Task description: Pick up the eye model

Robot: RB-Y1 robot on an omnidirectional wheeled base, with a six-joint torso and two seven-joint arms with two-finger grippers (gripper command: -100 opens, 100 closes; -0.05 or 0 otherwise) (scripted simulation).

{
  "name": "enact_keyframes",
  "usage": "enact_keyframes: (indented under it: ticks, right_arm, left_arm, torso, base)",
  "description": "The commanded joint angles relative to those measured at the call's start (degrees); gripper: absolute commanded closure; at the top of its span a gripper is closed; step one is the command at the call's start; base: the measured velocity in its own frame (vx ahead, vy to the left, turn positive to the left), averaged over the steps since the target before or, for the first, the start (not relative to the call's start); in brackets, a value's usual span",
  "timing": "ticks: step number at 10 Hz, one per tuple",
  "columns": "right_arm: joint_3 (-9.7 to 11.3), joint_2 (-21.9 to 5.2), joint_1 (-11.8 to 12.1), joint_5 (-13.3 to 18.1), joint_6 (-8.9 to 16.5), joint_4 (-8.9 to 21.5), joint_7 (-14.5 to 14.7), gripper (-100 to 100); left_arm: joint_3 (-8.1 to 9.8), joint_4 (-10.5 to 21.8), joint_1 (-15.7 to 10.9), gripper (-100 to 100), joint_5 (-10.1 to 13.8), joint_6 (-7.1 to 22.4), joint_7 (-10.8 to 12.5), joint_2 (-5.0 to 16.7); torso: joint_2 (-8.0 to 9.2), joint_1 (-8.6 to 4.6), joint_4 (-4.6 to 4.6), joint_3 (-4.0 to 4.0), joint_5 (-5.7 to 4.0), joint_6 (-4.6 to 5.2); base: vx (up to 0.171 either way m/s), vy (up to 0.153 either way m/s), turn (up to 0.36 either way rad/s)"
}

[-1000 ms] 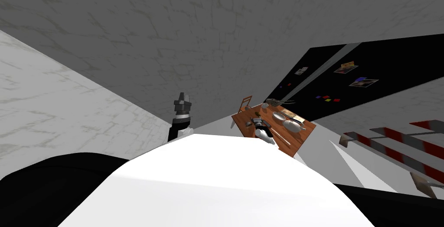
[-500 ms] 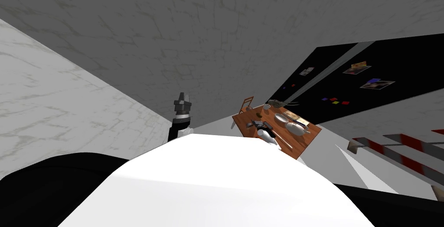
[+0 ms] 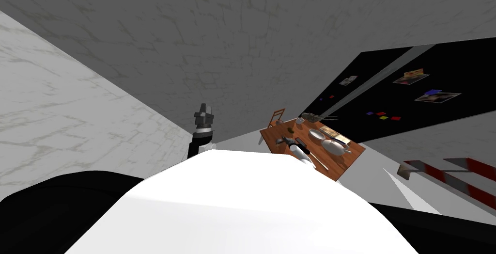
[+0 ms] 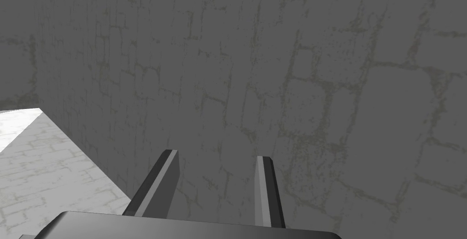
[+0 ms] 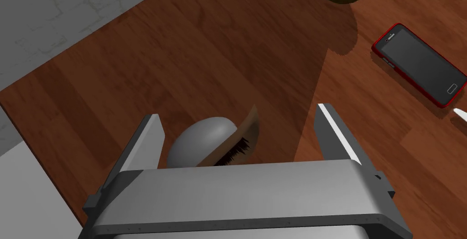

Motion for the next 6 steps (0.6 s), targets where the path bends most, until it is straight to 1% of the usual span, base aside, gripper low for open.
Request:
enact_keyframes:
  ticks: [1, 2, 3, 4, 6]
  right_arm:
    - [0.33, -0.41, -0.53, -0.72, -0.01, 2.15, -0.41, -100]
    - [-0.5, -1.11, -1.79, -2.91, 2.07, 4.7, -2.61, -100]
    - [-0.5, -1.11, -1.79, -2.91, 2.07, 5.57, -2.61, -100]
    - [-1.33, -1.78, -3.02, -4.8, 4.11, 6.86, -4.76, -100]
    - [-1.33, -1.78, -3.02, -5.05, 4.11, 8.91, -4.76, -100]
  left_arm:
    - [0.0, 0.0, 0.0, 0, 0.0, 0.0, 0.0, 0.0]
    - [0.0, 0.0, 0.0, 0, 0.0, 0.0, 0.0, 0.0]
    - [0.0, 0.0, 0.0, 0, 0.0, 0.0, 0.0, 0.0]
    - [0.0, 0.0, 0.0, 0, 0.0, 0.0, 0.0, 0.0]
    - [0.0, 0.0, 0.0, 0, 0.0, 0.0, 0.0, 0.0]
  torso:
    - [0.0, 0.0, 0.0, 0.0, 0.0, 0.0]
    - [0.01, 0.03, 0.0, 0.01, 0.01, 0.0]
    - [0.0, 0.04, 0.01, 0.0, 0.01, -0.02]
    - [0.0, 0.02, 0.0, 0.0, 0.01, 0.0]
    - [-0.02, 0.0, 0.0, -0.01, 0.0, 0.0]
  base:
    - [0.004, -0.007, 0.0]
    - [0.008, -0.01, 0.082]
    - [0.01, -0.017, 0.052]
    - [0.012, -0.025, 0.085]
    - [0.009, -0.014, 0.019]
